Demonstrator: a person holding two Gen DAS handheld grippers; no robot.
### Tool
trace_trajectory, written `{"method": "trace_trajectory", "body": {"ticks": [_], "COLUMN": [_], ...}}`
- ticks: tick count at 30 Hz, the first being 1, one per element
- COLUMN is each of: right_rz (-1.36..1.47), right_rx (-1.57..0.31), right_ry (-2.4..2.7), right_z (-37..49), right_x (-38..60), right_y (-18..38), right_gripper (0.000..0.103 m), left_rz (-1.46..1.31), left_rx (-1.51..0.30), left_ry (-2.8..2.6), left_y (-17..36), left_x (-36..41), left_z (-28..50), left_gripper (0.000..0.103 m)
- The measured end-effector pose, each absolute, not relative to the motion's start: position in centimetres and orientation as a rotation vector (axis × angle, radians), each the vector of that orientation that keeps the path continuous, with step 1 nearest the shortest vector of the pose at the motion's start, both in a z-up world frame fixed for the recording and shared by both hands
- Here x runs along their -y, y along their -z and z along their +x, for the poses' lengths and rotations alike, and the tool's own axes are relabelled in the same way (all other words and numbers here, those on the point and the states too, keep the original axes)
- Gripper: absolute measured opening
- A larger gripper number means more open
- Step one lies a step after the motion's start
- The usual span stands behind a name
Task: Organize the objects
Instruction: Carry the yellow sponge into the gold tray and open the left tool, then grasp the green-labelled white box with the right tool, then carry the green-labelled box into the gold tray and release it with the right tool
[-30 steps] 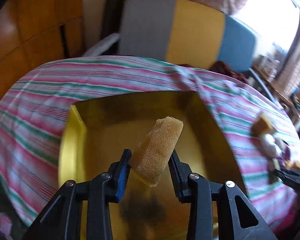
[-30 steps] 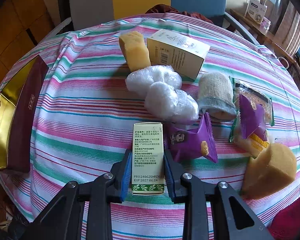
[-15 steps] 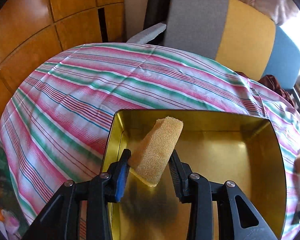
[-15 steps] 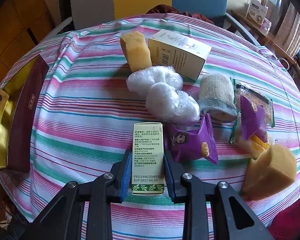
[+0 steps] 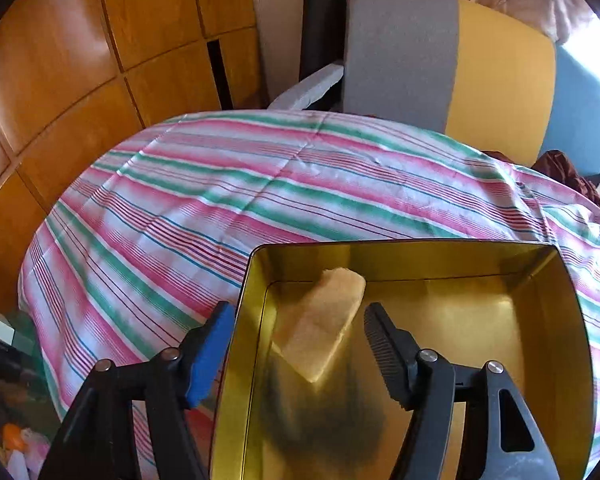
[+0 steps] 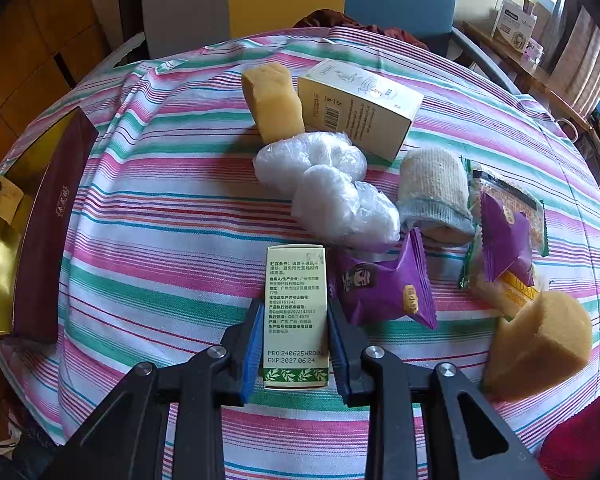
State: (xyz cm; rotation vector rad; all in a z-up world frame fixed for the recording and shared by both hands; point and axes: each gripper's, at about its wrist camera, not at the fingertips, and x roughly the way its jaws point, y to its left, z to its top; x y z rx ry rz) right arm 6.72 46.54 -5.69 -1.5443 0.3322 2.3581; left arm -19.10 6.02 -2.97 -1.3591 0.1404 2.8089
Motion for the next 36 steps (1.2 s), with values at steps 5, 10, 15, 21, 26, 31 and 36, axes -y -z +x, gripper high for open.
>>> {"method": "trace_trajectory", "body": {"ticks": [5, 10, 15, 21, 26, 31, 36], "right_rz": [-1.560, -1.573, -1.577, -1.531, -1.493, -1.490, -1.577], "right_rx": [-0.308, -0.252, -0.236, -0.279, -0.270, -0.266, -0.269], "right_ry": [-2.348, -2.351, -2.377, -2.448, -2.587, -2.751, -2.844], "right_z": [6.7, 6.6, 6.6, 6.1, 4.2, 1.2, -2.3], "right_x": [-46.4, -45.5, -44.8, -42.8, -38.4, -32.6, -27.5], "right_y": [5.9, 6.1, 5.9, 3.8, 0.9, -2.3, -2.8], "right_gripper": [0.029, 0.029, 0.029, 0.029, 0.029, 0.029, 0.029], "left_rz": [-1.247, -1.166, -1.149, -1.131, -1.127, -1.132, -1.145], "left_rx": [-0.203, -0.183, -0.126, -0.123, -0.108, -0.075, -0.050], "left_ry": [-2.829, -2.827, -2.795, -2.787, -2.795, -2.810, -2.818], "left_y": [1.0, -0.5, -1.0, -0.9, -0.9, -0.8, -0.5], "left_x": [-5.7, -5.1, -4.7, -4.4, -3.6, -2.6, -1.5], "left_z": [-15.4, -10.8, -7.4, -4.9, -4.3, -4.1, -4.1], "left_gripper": [0.068, 0.068, 0.068, 0.068, 0.069, 0.069, 0.069]}}
